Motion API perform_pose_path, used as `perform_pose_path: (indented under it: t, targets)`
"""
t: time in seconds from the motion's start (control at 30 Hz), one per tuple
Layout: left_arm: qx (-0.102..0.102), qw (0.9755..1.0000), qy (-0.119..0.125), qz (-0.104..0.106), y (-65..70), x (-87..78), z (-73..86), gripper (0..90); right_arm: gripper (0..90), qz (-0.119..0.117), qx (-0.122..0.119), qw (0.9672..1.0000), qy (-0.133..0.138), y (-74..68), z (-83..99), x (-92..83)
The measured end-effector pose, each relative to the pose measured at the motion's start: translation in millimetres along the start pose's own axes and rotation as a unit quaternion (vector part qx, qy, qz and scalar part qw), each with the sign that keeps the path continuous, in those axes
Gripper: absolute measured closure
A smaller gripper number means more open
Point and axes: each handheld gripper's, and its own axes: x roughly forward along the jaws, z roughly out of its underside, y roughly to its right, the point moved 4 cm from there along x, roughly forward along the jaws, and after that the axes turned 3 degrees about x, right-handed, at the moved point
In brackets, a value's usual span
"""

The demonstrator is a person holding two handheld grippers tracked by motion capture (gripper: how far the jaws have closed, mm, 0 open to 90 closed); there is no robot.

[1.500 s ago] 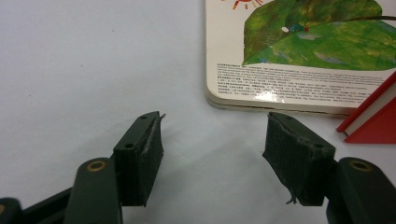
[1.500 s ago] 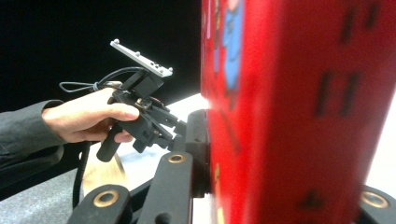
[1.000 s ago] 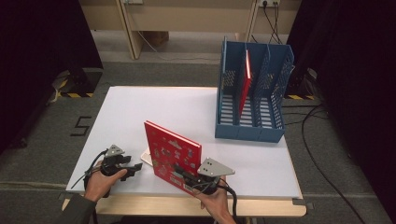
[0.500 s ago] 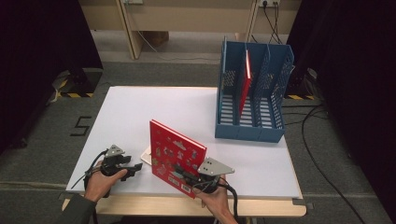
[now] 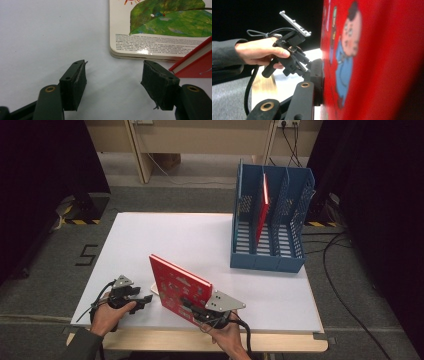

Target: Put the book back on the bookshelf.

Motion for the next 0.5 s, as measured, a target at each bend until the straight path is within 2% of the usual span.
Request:
perform_pose_path:
  t: [0.07,0.23,0.47,0.5]
  targets:
    - [0.000,1.0000,0.000,0.000,0.0,0.0,0.0,35.1,78.7,-0.008,0.006,0.9999,0.004,-1.2,1.0,1.4]
    - [0.001,1.0000,-0.001,0.000,0.2,0.0,0.1,35.0,78.1,-0.011,0.002,0.9999,0.008,-1.8,2.5,2.5]
    - [0.000,1.0000,0.000,0.000,0.3,0.2,0.0,34.9,76.7,-0.007,0.013,0.9998,0.010,-0.1,2.9,3.1]
    - [0.000,1.0000,0.000,0.000,0.3,0.2,0.0,34.9,76.5,-0.009,0.020,0.9997,0.012,-0.4,3.1,3.4]
